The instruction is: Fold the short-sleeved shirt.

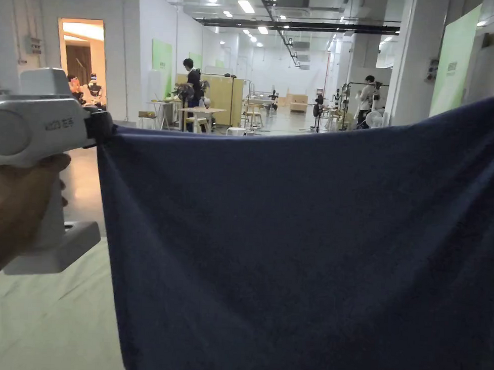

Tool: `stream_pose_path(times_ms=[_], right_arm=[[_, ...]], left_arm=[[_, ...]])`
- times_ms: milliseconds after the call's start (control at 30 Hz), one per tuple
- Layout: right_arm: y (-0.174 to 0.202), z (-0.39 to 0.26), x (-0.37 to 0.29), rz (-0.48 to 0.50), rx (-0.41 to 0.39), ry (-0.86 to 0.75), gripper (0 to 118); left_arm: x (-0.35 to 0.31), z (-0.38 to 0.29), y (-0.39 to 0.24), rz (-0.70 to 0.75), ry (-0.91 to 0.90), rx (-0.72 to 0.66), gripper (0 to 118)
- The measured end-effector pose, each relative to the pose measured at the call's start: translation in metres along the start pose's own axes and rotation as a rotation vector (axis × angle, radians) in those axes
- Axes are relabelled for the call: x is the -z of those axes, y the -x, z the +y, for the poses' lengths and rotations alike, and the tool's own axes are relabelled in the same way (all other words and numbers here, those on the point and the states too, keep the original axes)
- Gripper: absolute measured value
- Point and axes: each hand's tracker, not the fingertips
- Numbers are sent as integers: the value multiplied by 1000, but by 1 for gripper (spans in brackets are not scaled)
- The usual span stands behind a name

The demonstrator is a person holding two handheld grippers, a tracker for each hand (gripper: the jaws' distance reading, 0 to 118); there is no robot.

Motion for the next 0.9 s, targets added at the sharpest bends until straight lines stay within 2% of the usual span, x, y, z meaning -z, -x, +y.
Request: stream_pose_path(times_ms=[167,333,367,400,467,500,633,767,867,900], right_arm=[[12,-4,28,24,-13,29,2],[24,-32,62,-2,1,60,2],[26,-33,63,-13,-34,26,2],[27,-38,65,20,17,72,2],[29,-48,67,23,-15,78,2],[29,-56,65,26,-10,84,2],[20,-87,49,69,-9,132,2],[4,-134,22,103,57,220,2],[-7,-176,-14,105,86,299,2],[-12,-193,-27,110,124,351,2]], left_arm=[[29,-7,4,20,16,-51,6],[49,-16,4,38,20,-73,6],[47,-19,5,22,-6,-106,6],[47,-23,5,18,0,-97,6],[53,-29,5,12,36,-51,6],[54,-34,5,17,44,-15,6],[49,-65,16,19,68,-48,6],[31,-117,20,34,146,-1,6],[12,-164,26,25,214,-28,6],[2,-179,29,21,238,-44,6]])
